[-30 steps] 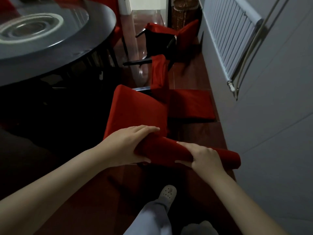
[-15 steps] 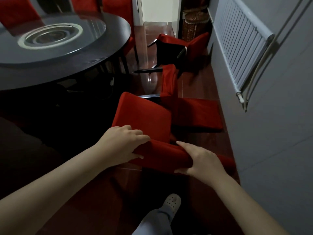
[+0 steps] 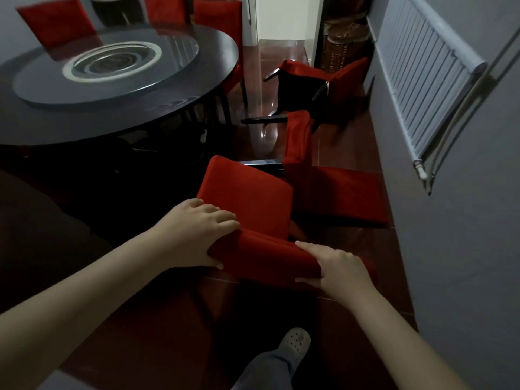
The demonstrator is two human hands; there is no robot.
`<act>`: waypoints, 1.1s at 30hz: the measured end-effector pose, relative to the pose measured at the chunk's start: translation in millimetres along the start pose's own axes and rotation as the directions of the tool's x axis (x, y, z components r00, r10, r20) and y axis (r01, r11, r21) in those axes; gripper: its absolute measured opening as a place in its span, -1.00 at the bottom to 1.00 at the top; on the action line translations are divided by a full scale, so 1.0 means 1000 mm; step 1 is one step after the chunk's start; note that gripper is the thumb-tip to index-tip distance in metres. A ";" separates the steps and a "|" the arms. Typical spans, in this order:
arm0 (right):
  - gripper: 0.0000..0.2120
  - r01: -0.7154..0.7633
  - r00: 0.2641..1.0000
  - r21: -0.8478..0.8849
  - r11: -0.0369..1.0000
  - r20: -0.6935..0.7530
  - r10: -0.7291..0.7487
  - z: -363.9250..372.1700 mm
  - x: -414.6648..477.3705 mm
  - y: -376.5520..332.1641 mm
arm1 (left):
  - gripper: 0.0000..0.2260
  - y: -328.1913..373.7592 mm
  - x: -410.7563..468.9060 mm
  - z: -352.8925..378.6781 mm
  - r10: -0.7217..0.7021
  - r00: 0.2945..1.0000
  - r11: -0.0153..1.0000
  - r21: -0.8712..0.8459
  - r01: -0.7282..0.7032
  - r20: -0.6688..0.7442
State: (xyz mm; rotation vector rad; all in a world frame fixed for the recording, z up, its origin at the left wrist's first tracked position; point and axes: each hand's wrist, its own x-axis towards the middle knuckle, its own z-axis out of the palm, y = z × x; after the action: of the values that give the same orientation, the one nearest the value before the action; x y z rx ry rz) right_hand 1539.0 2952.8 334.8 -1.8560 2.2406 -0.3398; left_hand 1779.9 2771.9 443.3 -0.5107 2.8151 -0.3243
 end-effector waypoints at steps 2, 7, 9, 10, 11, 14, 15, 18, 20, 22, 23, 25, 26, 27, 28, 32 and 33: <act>-0.24 0.006 0.999 0.024 1.000 0.031 -0.006 -0.002 0.001 -0.001 | -0.32 -0.001 0.004 -0.001 0.021 0.999 0.999 -0.025 -0.020 0.030; -0.09 0.024 0.988 0.060 0.998 0.153 -0.033 -0.015 -0.001 0.012 | -0.37 -0.015 -0.005 0.008 0.004 0.999 0.999 -0.045 -0.002 0.045; -0.15 0.018 0.984 0.047 0.999 0.177 -0.026 -0.018 0.003 0.009 | -0.38 -0.025 -0.012 0.010 -0.010 0.998 0.999 -0.043 0.013 0.066; -0.18 0.008 0.982 0.062 0.998 0.188 -0.020 -0.022 0.007 0.005 | -0.39 -0.031 -0.015 0.008 -0.014 0.996 0.999 -0.041 0.017 0.084; -0.21 0.004 0.981 0.072 0.997 0.192 -0.018 -0.023 0.011 0.000 | -0.39 -0.036 -0.018 0.008 -0.020 0.996 0.999 -0.047 0.025 0.091; -0.15 -0.033 0.981 0.079 0.996 0.195 0.017 -0.024 0.024 -0.018 | -0.40 -0.051 -0.025 0.009 -0.033 0.997 0.998 -0.042 0.036 0.073; -0.12 -0.050 0.980 0.080 0.996 0.196 0.034 -0.024 0.029 -0.022 | -0.40 -0.056 -0.028 0.009 -0.030 0.998 0.998 -0.061 0.033 0.048; -0.17 -0.031 0.977 0.048 0.998 0.213 0.020 -0.019 0.040 -0.038 | -0.39 -0.071 -0.039 0.018 0.026 0.996 0.987 -0.155 -0.038 -0.080; -0.23 -0.022 0.975 0.017 1.000 0.223 0.018 -0.016 0.049 -0.050 | -0.38 -0.084 -0.046 0.028 0.036 0.996 0.985 -0.165 -0.050 -0.084; -0.26 -0.023 0.973 0.005 1.000 0.229 0.022 -0.013 0.057 -0.064 | -0.37 -0.099 -0.054 0.040 0.049 0.995 0.979 -0.192 -0.064 -0.083; -0.27 -0.024 0.974 0.001 1.000 0.225 0.024 -0.011 0.063 -0.072 | -0.36 -0.110 -0.058 0.046 0.044 0.996 0.976 -0.209 -0.059 -0.074; -0.27 -0.022 0.976 -0.019 1.000 0.217 0.025 -0.007 0.073 -0.089 | -0.35 -0.129 -0.069 0.058 0.025 0.998 0.968 -0.248 -0.036 -0.050; -0.27 -0.020 0.976 -0.033 0.999 0.218 0.026 -0.005 0.078 -0.098 | -0.34 -0.140 -0.073 0.065 0.020 0.999 0.966 -0.258 -0.031 -0.044; -0.27 -0.020 0.975 -0.042 0.999 0.219 0.029 -0.003 0.082 -0.107 | -0.32 -0.150 -0.079 0.072 0.008 0.999 0.962 -0.272 -0.016 -0.031; -0.28 -0.023 0.977 -0.044 0.999 0.211 0.032 0.001 0.089 -0.119 | -0.31 -0.163 -0.085 0.081 0.000 1.000 0.958 -0.287 -0.001 -0.006; -0.30 -0.012 0.982 -0.049 0.999 0.189 0.021 0.010 0.111 -0.161 | -0.31 -0.206 -0.109 0.118 -0.042 0.999 0.933 -0.355 0.048 0.024; -0.31 -0.007 0.983 -0.058 0.998 0.184 0.017 0.014 0.118 -0.175 | -0.31 -0.220 -0.116 0.129 -0.051 0.998 0.927 -0.370 0.060 0.034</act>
State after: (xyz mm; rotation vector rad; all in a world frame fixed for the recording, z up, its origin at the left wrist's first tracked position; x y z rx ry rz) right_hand 1684.6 2804.7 373.8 -1.8193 2.1571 -0.0975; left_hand 1991.0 2592.3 404.2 -0.6663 2.8498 0.2121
